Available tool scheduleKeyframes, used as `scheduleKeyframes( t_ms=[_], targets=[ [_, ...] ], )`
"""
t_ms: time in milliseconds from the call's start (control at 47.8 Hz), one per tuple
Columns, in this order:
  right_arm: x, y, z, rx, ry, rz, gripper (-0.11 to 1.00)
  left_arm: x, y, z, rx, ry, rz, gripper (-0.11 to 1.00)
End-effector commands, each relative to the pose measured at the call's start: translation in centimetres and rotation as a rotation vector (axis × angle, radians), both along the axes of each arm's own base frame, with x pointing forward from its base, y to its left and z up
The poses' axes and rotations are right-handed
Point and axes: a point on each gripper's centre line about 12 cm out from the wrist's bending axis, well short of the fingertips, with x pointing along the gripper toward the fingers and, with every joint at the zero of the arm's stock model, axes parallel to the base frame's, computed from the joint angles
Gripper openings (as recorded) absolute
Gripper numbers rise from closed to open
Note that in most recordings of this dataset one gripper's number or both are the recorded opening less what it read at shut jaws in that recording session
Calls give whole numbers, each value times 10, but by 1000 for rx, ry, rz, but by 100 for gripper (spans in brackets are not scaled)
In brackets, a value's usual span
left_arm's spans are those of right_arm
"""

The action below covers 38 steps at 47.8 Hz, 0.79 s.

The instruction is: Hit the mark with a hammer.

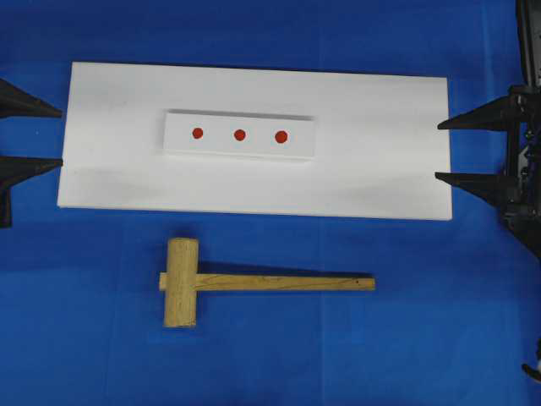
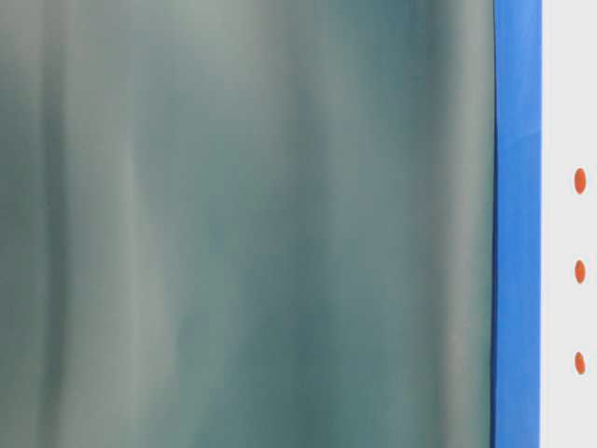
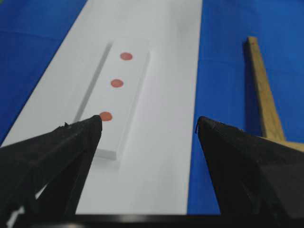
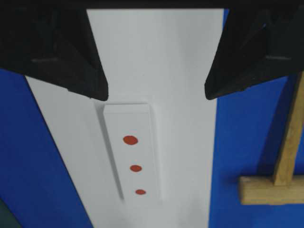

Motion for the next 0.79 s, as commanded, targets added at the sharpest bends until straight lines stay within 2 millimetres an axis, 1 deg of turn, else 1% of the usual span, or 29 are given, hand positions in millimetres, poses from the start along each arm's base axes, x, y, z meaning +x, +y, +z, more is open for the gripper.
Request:
scheduleKeyframes(
  t_ms=[0, 774],
  targets=[
    [2, -1, 3, -3, -3, -9, 75, 2, 0, 4, 3, -14, -3, 77],
    [3, -1, 3, -3, -3, -9, 75, 2, 0, 0, 5, -18, -4, 77]
  ],
)
